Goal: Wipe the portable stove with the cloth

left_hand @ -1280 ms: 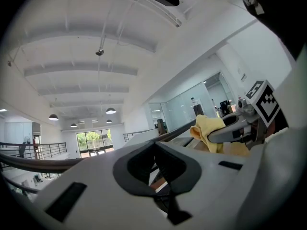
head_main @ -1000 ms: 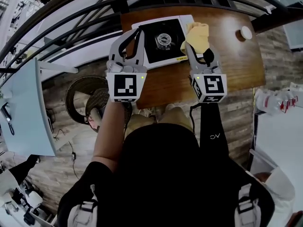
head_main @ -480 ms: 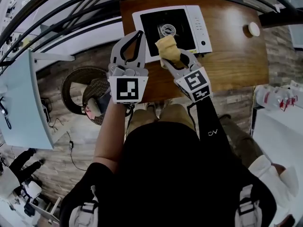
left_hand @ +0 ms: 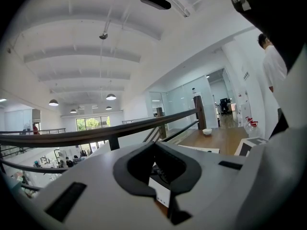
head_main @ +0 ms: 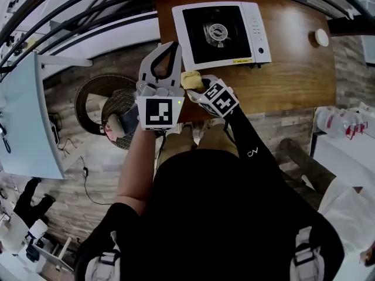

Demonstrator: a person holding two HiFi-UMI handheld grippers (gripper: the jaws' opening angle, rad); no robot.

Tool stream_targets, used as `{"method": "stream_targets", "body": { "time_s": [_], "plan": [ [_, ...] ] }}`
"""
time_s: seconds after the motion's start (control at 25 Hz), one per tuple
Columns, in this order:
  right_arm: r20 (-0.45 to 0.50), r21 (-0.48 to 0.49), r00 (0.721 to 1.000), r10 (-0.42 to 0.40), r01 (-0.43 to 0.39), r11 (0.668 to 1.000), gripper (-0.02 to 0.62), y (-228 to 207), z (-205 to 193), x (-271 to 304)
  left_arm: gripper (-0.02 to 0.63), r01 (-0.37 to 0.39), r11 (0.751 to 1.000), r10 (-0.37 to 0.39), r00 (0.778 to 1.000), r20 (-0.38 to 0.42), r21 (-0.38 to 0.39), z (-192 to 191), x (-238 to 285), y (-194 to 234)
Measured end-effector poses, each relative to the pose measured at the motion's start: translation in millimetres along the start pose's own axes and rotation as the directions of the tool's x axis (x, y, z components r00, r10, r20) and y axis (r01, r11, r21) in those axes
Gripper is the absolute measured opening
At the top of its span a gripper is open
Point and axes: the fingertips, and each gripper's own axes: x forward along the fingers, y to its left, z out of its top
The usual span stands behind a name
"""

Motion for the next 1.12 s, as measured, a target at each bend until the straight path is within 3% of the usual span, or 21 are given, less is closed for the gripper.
{"method": "stream_targets", "body": {
  "time_s": [0.12,0.4,0.56,0.64,0.76,0.88,1.0,1.12],
  "plan": [
    [0.035,0.074,0.995,-0.092,0.090,0.993,0.143,-17,4,-1,0.008,-0.005,1.000,0.005,1.000,0.006,-0.013,0,-5,4],
    [0.063,0.086,0.985,-0.158,0.152,0.985,0.143,-31,-7,-14,0.008,0.028,0.999,-0.027,1.000,-0.015,0.024,5,4,-19],
    [0.067,0.134,0.979,-0.194,0.183,0.974,0.143,-60,-26,-39,0.008,0.021,0.999,-0.021,1.000,-0.005,-0.031,15,21,-42],
    [0.066,0.163,0.974,-0.218,0.205,0.965,0.143,-77,-39,-57,0.008,0.042,0.999,-0.042,0.999,0.001,-0.009,25,35,-59],
    [0.063,0.202,0.964,-0.258,0.241,0.949,0.143,-106,-60,-85,0.008,0.045,0.998,-0.044,0.999,0.021,-0.042,35,56,-81],
    [0.064,0.217,0.963,-0.263,0.244,0.945,0.143,-128,-80,-108,0.008,0.039,0.996,-0.038,0.999,0.011,-0.077,40,74,-105],
    [0.056,0.192,0.965,-0.257,0.243,0.951,0.143,-143,-97,-127,0.008,0.053,0.998,-0.052,0.998,0.043,-0.025,55,93,-127],
    [0.053,0.171,0.971,-0.234,0.222,0.960,0.143,-155,-113,-142,0.008,0.030,0.997,-0.028,0.999,0.020,-0.074,53,107,-145]
  ]
}}
